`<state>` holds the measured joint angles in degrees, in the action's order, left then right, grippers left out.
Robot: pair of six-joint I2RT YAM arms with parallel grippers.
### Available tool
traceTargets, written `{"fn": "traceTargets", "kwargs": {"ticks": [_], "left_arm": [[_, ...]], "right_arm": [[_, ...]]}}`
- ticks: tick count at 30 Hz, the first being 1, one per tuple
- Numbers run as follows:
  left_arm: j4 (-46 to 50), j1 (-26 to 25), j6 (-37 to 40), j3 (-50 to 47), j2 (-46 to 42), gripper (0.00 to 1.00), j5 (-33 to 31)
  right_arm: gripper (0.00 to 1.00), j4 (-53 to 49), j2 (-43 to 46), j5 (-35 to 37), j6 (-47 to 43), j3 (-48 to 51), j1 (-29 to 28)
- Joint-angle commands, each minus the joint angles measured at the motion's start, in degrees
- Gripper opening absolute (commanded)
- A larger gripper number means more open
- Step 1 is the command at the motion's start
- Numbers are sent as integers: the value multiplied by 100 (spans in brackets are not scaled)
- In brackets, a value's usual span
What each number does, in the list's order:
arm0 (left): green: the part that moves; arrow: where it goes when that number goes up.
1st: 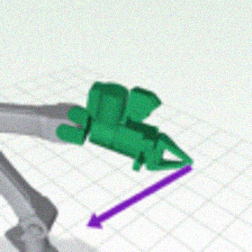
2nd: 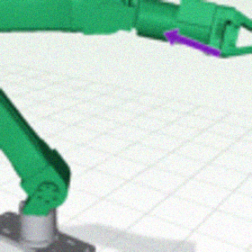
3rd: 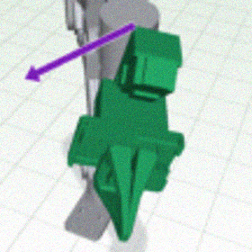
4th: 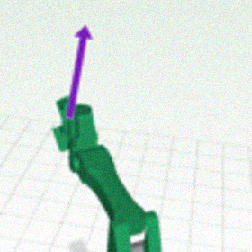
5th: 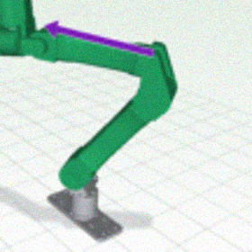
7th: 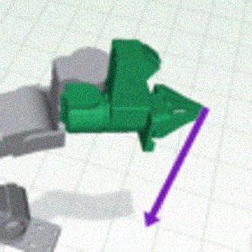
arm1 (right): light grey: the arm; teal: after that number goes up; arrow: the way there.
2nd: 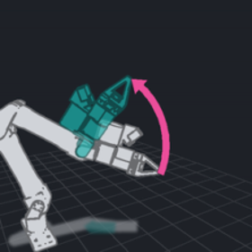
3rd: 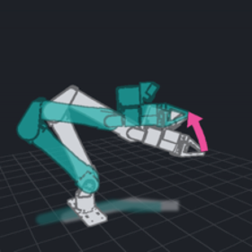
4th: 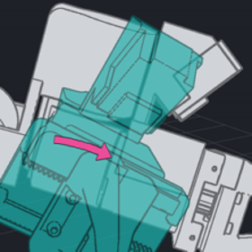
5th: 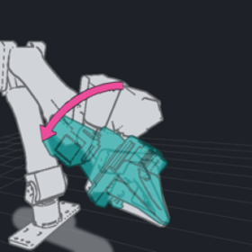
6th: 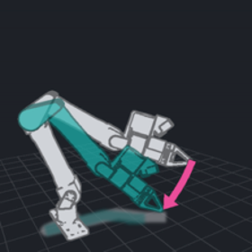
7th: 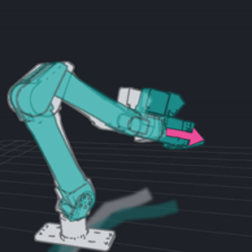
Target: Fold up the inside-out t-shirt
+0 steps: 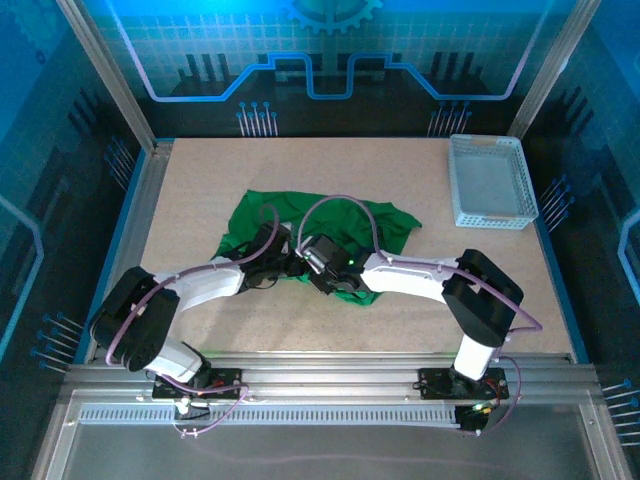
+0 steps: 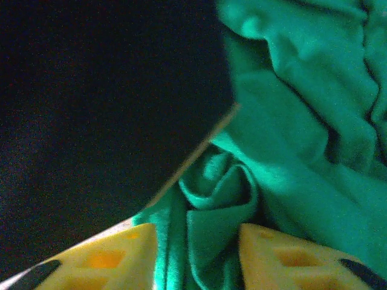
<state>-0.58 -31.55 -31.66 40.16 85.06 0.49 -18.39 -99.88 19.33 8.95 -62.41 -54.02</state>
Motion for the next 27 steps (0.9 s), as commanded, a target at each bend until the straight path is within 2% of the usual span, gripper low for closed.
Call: {"fn": "traceTargets", "kwargs": {"ticks": [1, 6, 10, 21, 27], "left_arm": [[-199, 15, -113, -101, -233, 48, 135], [-314, 10, -155, -148, -266, 48, 210], [-286, 17, -163, -149, -281, 48, 185], [-48, 9, -82, 0, -172, 48, -11], [-17, 19, -42, 130, -150, 48, -49]], "right_arm": [[30, 36, -75, 121, 131, -2, 146], [16, 92, -64, 156, 229, 76, 267], [0, 208, 207, 50, 317, 250, 315], [0, -142, 2066, -789, 457, 647, 390], [0, -377, 3297, -1268, 610, 1029, 855]]}}
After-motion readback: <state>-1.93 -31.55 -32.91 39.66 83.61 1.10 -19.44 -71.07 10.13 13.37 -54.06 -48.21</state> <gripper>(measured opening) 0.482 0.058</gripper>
